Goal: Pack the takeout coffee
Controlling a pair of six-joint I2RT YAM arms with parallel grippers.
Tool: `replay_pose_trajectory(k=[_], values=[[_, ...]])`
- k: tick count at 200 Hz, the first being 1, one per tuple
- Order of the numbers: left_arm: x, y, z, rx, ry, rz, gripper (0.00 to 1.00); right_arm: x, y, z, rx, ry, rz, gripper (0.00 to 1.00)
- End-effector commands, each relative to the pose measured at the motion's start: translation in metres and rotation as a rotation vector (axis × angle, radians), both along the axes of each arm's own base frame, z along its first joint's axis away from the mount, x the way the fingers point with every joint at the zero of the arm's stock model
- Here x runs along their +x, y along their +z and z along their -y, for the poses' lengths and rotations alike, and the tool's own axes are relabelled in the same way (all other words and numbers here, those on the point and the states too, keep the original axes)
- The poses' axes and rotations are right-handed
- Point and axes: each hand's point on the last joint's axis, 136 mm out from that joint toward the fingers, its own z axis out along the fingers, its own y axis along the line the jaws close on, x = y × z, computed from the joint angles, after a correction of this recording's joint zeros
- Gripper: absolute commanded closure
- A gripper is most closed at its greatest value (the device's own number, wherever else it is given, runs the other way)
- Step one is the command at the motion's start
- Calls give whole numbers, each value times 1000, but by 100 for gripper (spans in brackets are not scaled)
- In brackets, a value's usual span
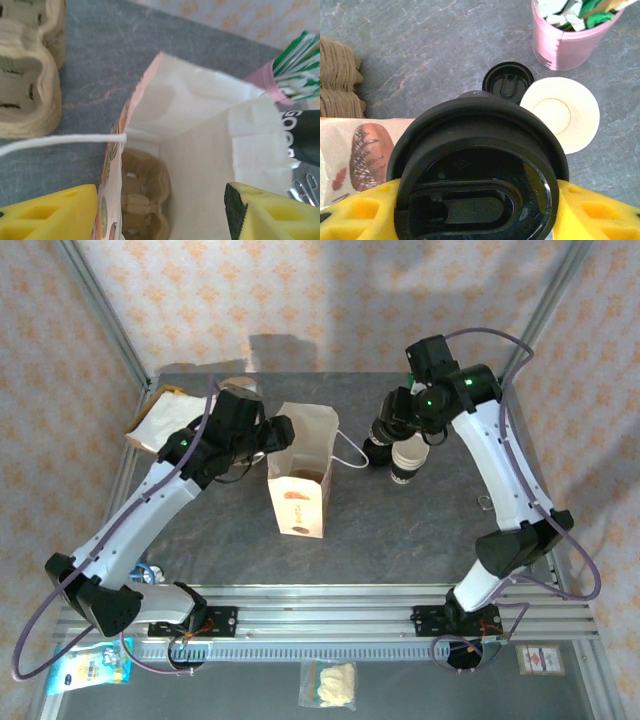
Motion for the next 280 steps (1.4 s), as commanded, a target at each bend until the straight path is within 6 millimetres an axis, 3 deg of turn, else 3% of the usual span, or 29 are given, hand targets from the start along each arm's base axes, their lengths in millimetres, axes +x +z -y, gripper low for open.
replay_pose_trajectory(k=[1, 61, 99, 206, 280], values=[[0, 18, -21, 33, 66, 45, 30, 8, 10, -3, 15, 7, 19, 44], [5, 3, -44, 78, 138, 10, 30, 35, 26, -19, 80, 12, 62, 47], [7, -2, -51, 112, 139, 2, 30, 39, 40, -27, 131, 21, 89, 48], [4, -11, -49, 104, 131, -23, 30, 27, 77, -42, 267, 55, 135, 51], [2, -7, -51, 101, 134, -15, 30, 12, 92, -67, 308, 105, 154, 52]])
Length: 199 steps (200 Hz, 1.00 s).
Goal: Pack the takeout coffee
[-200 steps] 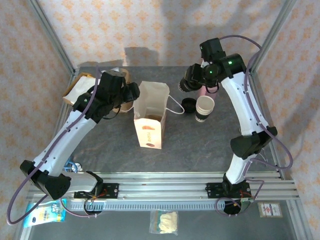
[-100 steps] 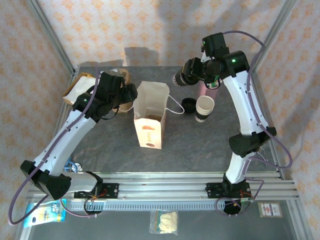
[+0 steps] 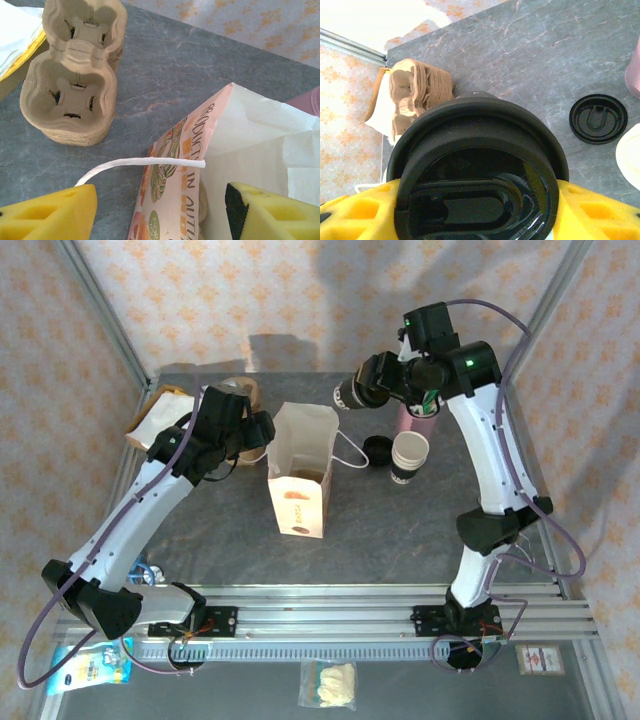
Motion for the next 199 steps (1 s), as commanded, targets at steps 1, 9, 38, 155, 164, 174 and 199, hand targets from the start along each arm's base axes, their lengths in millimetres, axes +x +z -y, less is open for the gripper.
replay_pose_trajectory(k=[1, 9, 38, 155, 164, 174, 199], values=[[-4, 3, -7, 16, 14, 4, 30, -13, 25, -8, 48, 18, 45, 52], [-5, 4, -7, 16, 14, 5, 30, -14, 27, -10, 56, 17, 48, 53], [-7, 6, -9, 14, 19, 9, 30, -22, 36, -18, 74, 35, 66, 53], [-19, 45, -35, 20, 126, 106, 30, -74, 33, -60, 51, 134, 50, 54], [-20, 45, -36, 21, 128, 109, 30, -77, 31, -61, 41, 138, 48, 54], [-22, 45, -36, 21, 126, 108, 30, -82, 27, -64, 30, 145, 43, 54], [-26, 39, -36, 14, 115, 96, 30, -94, 16, -78, -11, 179, 31, 54]])
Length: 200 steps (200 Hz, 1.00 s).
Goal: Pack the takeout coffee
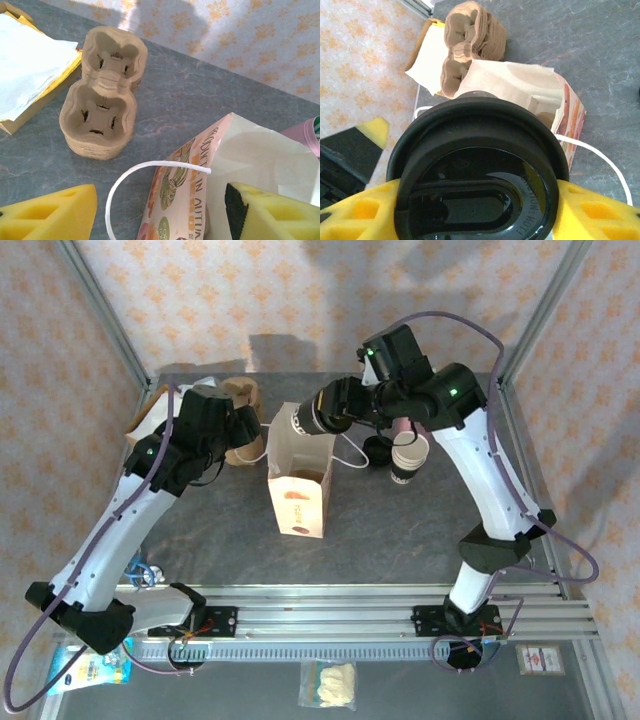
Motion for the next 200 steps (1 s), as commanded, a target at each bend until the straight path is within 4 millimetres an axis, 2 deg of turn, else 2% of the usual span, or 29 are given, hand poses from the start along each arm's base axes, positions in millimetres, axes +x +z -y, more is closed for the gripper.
replay_pose_trajectory(k=[1, 42, 100, 149, 200], values=[[-9, 1, -10, 9, 24, -2, 30, -12, -4, -3, -41, -3, 15, 54], [-19, -8, -11, -9, 13, -10, 30, -21, -26, -30, -123, 43, 16, 54], [-30, -15, -13, -24, 4, -3, 30, -11, -57, -29, -262, 23, 33, 55], [-22, -23, 14, -91, -107, 2, 30, -6, -79, -41, -330, 48, 23, 56], [-17, -30, 12, -76, -93, 7, 29, 1, -95, -54, -378, 62, 25, 56]])
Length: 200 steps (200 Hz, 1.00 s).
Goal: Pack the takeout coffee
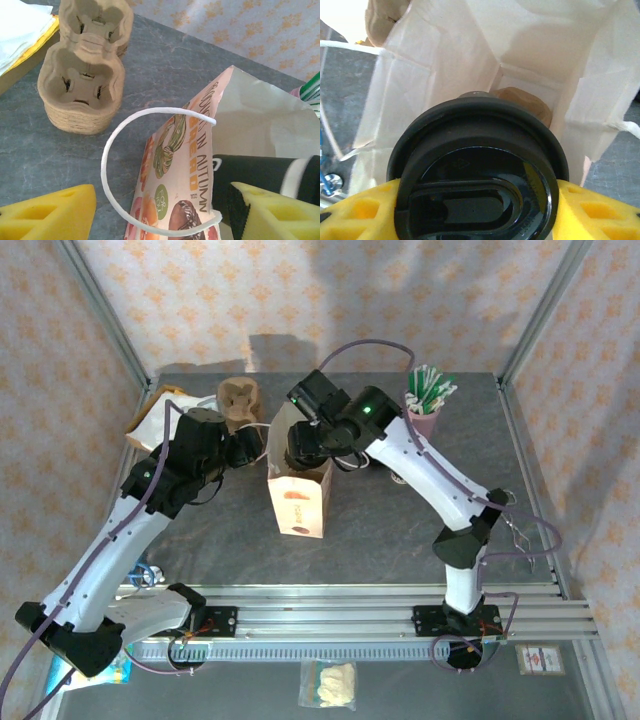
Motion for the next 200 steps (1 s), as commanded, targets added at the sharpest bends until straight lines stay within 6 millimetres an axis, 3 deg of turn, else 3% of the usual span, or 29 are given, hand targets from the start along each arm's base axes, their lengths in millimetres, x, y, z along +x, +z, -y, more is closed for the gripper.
replay_pose_trajectory(k=[1, 110, 200], values=[[6, 2, 1, -9, -2, 28, 29, 6, 3, 0, -30, 0, 45, 56], [8, -11, 9, -57, -17, 35, 29, -4, -42, -1, -146, 16, -22, 56], [11, -21, 23, -160, -41, 55, 36, -20, -76, 0, -164, 6, -153, 57]])
